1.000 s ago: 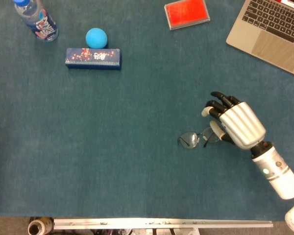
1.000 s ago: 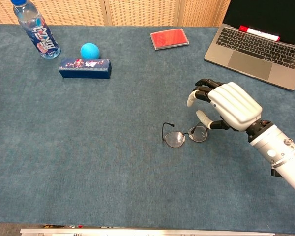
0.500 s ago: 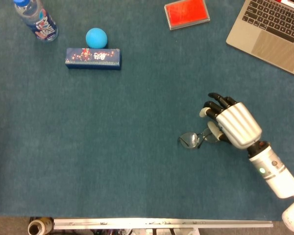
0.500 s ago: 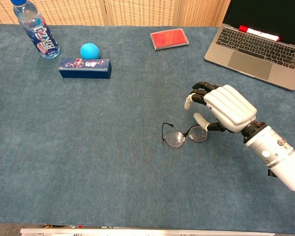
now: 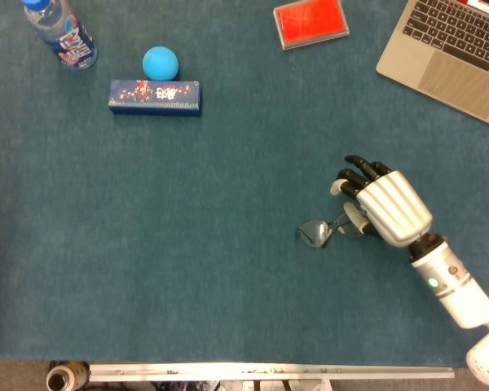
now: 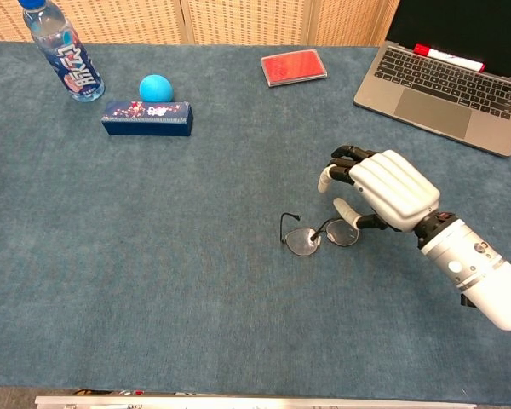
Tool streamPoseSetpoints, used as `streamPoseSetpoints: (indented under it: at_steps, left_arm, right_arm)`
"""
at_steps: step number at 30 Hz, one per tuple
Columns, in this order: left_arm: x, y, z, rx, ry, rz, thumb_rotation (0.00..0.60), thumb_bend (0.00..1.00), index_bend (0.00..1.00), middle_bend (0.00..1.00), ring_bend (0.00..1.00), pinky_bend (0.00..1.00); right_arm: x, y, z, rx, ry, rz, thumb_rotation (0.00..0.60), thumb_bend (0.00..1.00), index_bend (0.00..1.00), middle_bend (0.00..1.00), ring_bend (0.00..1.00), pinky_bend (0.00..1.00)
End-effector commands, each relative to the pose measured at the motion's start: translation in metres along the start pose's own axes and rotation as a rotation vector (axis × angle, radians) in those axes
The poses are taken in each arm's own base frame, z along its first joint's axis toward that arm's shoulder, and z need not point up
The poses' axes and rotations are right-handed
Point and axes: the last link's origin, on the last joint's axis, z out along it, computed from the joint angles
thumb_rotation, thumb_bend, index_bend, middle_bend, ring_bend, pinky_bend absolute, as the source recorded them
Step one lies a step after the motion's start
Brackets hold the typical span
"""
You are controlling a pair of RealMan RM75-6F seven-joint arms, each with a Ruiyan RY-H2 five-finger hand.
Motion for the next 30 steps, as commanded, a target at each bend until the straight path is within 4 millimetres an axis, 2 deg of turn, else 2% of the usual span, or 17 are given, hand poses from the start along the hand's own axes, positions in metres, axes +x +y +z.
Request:
streamPoseSetpoints:
  at_steps: [1, 30]
  left_arm:
    - [0.0, 0.0, 0.0, 0.0, 0.0, 0.0, 0.6, 0.0, 0.64, 0.5, 0.35, 0.55]
    - [0.002, -0.001, -0.001, 0.0, 0.003, -0.006, 0.6, 0.0, 0.64, 0.5, 0.35, 0.55]
  right_arm:
    - [-0.001, 0.0, 0.001, -0.001, -0.003, 0.001, 0.6, 0.45, 0.43, 0.41, 0.19, 0.39]
    - [-0.016, -0.007, 0.005, 0.02, -0.024, -0.041, 0.6, 0.44, 0.43, 0.41, 0.19, 0.39]
